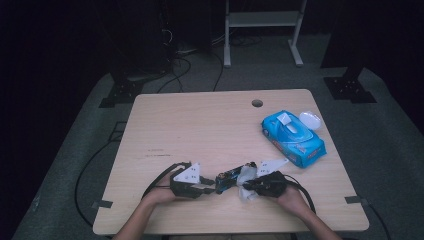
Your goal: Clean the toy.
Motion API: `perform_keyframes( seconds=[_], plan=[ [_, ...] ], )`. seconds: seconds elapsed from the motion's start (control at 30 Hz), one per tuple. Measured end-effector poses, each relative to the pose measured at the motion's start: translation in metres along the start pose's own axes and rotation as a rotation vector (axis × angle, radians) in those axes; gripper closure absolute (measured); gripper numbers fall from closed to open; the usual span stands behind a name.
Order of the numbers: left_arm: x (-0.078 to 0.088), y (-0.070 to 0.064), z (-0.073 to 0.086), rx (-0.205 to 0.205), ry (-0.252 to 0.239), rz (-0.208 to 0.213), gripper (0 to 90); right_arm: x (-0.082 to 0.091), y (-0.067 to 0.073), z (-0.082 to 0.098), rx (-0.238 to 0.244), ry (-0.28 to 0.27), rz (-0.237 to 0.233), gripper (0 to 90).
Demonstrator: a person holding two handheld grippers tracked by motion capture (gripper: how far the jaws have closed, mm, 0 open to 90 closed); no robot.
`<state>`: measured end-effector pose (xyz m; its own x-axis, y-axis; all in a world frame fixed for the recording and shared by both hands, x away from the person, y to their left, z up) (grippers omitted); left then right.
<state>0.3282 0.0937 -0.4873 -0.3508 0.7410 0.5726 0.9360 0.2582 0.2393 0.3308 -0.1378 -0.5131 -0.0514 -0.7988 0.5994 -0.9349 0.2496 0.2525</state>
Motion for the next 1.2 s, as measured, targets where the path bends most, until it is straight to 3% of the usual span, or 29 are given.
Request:
perform_keyframes(
  seconds=[0.2, 0.37, 0.53, 0.63, 0.77, 0.9, 1.03, 1.2],
  plan=[
    [-0.005, 0.002, -0.003, 0.04, 0.011, -0.046, 47.6, 0.001, 0.0, 0.0, 0.004, -0.002, -0.003, 84.8],
    [-0.018, 0.0, -0.01, 0.061, 0.013, -0.073, 37.5, 0.001, 0.001, -0.001, 0.001, -0.008, -0.004, 84.8],
    [-0.03, 0.003, -0.013, 0.071, 0.017, -0.101, 37.5, 0.001, 0.001, -0.002, 0.0, -0.014, -0.006, 84.8],
    [-0.032, 0.004, -0.013, 0.085, 0.01, -0.094, 40.2, 0.002, 0.001, -0.003, 0.003, -0.019, -0.007, 84.9],
    [-0.03, 0.004, -0.015, 0.054, -0.012, -0.105, 46.9, 0.003, 0.0, -0.004, -0.005, -0.033, -0.004, 84.8],
    [-0.031, 0.008, -0.014, 0.031, -0.008, -0.143, 54.0, 0.005, -0.001, -0.005, -0.009, -0.045, 0.0, 84.8],
    [-0.03, 0.012, -0.012, 0.022, -0.01, -0.179, 55.4, 0.005, -0.002, -0.007, -0.01, -0.06, 0.004, 84.9],
    [-0.025, 0.022, -0.008, 0.036, -0.024, -0.212, 58.3, 0.009, -0.005, -0.012, -0.01, -0.084, 0.017, 84.9]
  ],
)
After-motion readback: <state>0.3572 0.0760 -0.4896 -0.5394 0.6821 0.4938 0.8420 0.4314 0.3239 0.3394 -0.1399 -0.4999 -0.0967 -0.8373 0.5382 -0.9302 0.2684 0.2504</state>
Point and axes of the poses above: each handheld gripper's, and its own axes: x roughly backward along the jaws, z roughly out of its underside, y roughly to its left, the point moved 5 cm from there along -x, roughly forward along the jaws, and after that the axes turned 14 degrees about -z, right-handed, at the moved point
